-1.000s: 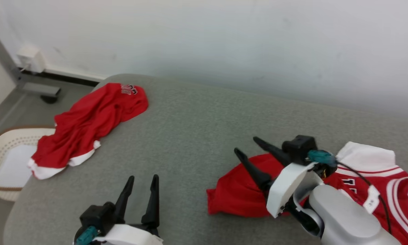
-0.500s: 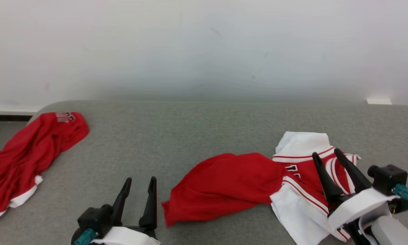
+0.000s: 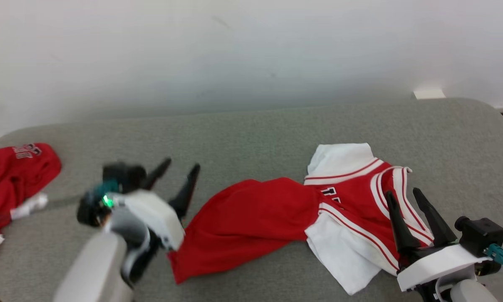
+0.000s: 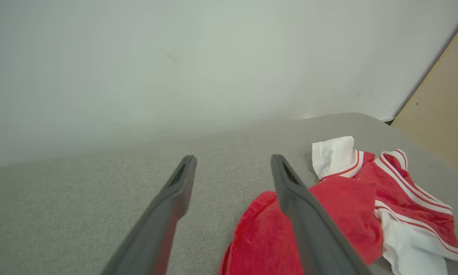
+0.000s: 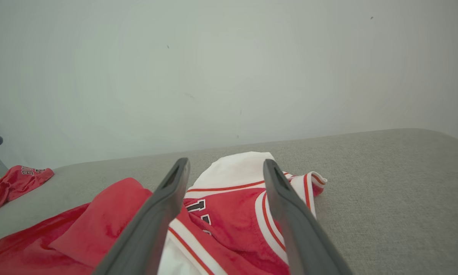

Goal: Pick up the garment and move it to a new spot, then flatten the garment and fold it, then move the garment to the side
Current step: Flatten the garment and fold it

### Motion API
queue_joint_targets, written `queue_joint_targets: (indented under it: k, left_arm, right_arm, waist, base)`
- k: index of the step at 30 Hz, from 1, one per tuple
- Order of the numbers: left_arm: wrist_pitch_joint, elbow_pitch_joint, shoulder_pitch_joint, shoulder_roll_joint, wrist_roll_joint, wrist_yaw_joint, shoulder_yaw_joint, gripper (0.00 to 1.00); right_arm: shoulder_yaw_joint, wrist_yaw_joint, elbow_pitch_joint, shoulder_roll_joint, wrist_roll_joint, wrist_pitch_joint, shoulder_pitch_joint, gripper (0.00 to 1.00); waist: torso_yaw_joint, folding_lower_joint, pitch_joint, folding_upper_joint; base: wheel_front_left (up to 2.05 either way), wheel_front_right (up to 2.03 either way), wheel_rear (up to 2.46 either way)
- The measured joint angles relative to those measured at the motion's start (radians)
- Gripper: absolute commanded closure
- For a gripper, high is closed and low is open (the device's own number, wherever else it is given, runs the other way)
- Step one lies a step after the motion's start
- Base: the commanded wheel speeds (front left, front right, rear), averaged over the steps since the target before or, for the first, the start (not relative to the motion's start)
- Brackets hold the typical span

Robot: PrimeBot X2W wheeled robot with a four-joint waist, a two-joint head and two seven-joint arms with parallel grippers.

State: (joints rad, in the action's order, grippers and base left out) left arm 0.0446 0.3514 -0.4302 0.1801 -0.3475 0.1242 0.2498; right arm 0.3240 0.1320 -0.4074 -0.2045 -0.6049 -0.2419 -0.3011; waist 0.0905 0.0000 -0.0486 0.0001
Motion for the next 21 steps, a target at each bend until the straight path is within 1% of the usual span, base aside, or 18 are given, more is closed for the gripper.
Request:
queue_joint_targets:
  k: [1, 3, 7, 10, 13, 16, 21]
  left_arm:
    - [0.056, 0.005, -0.044, 0.022, -0.018, 0.001, 0.010, 0.00]
    - [0.169, 0.011, -0.121, 0.059, -0.088, 0.004, 0.030, 0.00]
    - [0.376, 0.010, -0.232, 0.134, -0.238, 0.005, 0.130, 0.00]
    - [0.498, 0.031, -0.290, 0.196, -0.345, 0.007, 0.200, 0.00]
    - [0.569, 0.054, -0.332, 0.249, -0.392, 0.007, 0.272, 0.00]
    - [0.611, 0.091, -0.370, 0.279, -0.430, 0.007, 0.325, 0.00]
    - [0.631, 0.168, -0.425, 0.318, -0.446, 0.007, 0.396, 0.00]
  right_arm:
    - [-0.004, 0.000, 0.008, 0.009, 0.007, 0.003, 0.000, 0.00]
    - [-0.010, 0.000, 0.018, 0.023, 0.017, 0.004, 0.000, 0.00]
    - [-0.019, 0.000, 0.025, 0.051, 0.036, 0.003, -0.001, 0.00]
    - [-0.017, 0.000, 0.025, 0.069, 0.047, 0.002, -0.006, 0.00]
    - [-0.019, 0.000, 0.023, 0.079, 0.050, -0.005, -0.014, 0.00]
    - [-0.024, 0.000, 0.021, 0.086, 0.050, -0.008, -0.024, 0.00]
    - [-0.027, 0.000, 0.017, 0.101, 0.050, -0.015, -0.030, 0.00]
  waist:
    - [0.009, 0.0000, -0.009, 0.0000]
    - [0.031, 0.0000, -0.027, 0.0000]
    - [0.082, 0.0000, -0.065, 0.0000]
    - [0.128, 0.0001, -0.093, 0.0000]
    - [0.175, 0.0000, -0.119, 0.0000]
    - [0.220, 0.0000, -0.143, 0.0000]
    - [0.287, 0.0001, -0.178, 0.0000]
  base:
    - [0.00, 0.00, 0.00]
    - [0.00, 0.00, 0.00]
    - [0.00, 0.00, 0.00]
    - [0.00, 0.00, 0.00]
    - [0.00, 0.00, 0.00]
    - [0.00, 0.00, 0.00]
    - [0.00, 0.00, 0.00]
